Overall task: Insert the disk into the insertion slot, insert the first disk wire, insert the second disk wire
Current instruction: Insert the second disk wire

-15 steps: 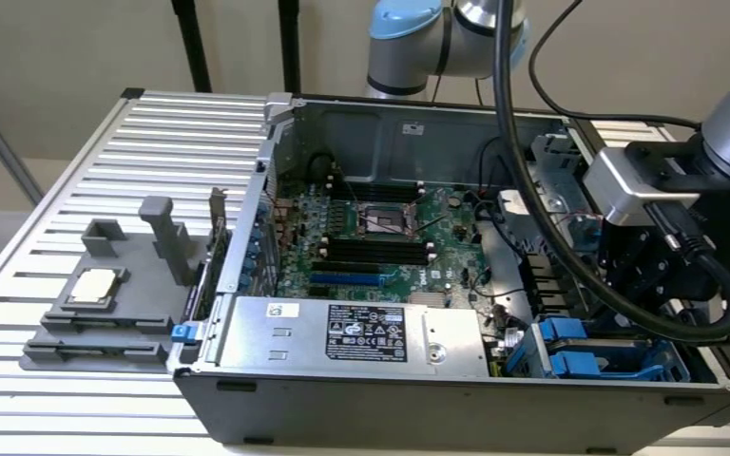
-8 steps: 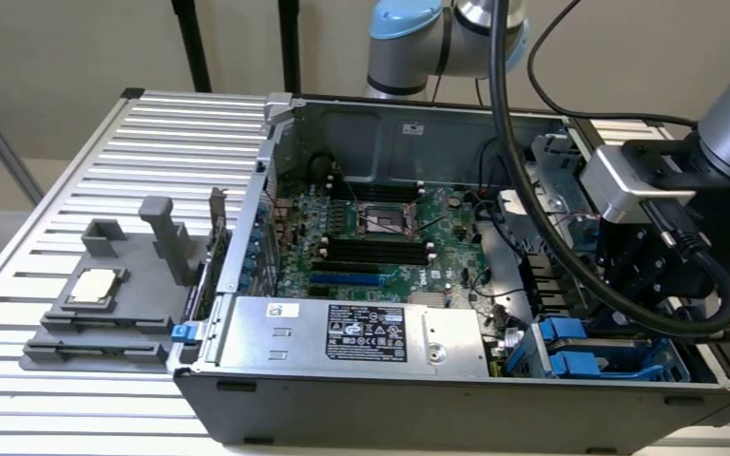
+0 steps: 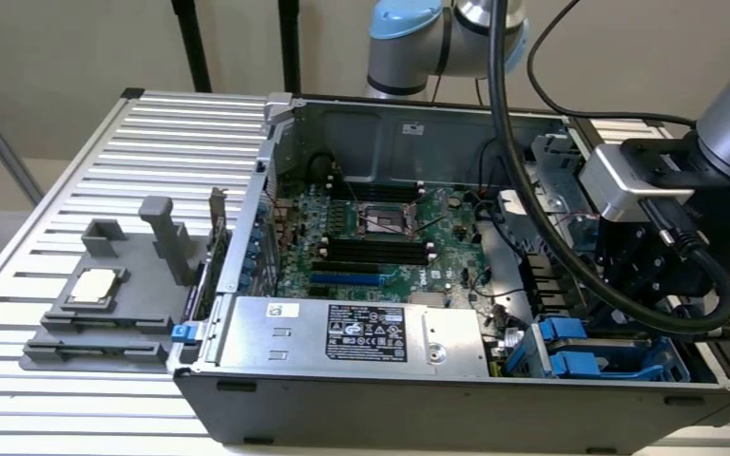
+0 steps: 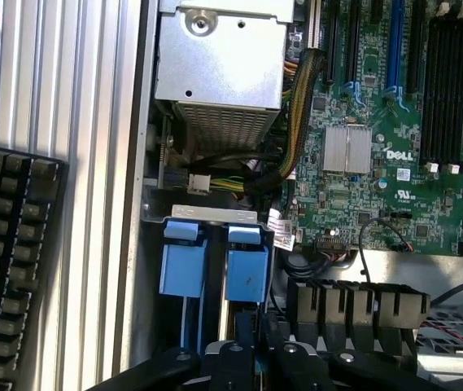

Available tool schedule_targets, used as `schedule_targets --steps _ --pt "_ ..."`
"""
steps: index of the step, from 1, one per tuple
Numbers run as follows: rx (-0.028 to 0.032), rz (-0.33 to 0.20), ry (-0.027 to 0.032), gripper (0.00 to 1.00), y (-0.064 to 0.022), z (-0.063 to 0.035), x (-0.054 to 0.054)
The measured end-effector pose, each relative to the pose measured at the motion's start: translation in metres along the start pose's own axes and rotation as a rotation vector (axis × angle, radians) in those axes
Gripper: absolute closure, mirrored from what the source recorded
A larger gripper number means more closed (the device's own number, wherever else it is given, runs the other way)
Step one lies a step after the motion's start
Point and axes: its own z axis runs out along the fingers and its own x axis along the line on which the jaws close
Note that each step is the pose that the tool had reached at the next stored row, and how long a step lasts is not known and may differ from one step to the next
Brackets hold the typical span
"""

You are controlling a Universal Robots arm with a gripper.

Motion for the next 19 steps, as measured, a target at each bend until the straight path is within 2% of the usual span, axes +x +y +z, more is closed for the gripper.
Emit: schedule_targets --steps 19 --pt "-0.0001 0.000 0.0001 0.84 -0.0015 0.0032 0.0022"
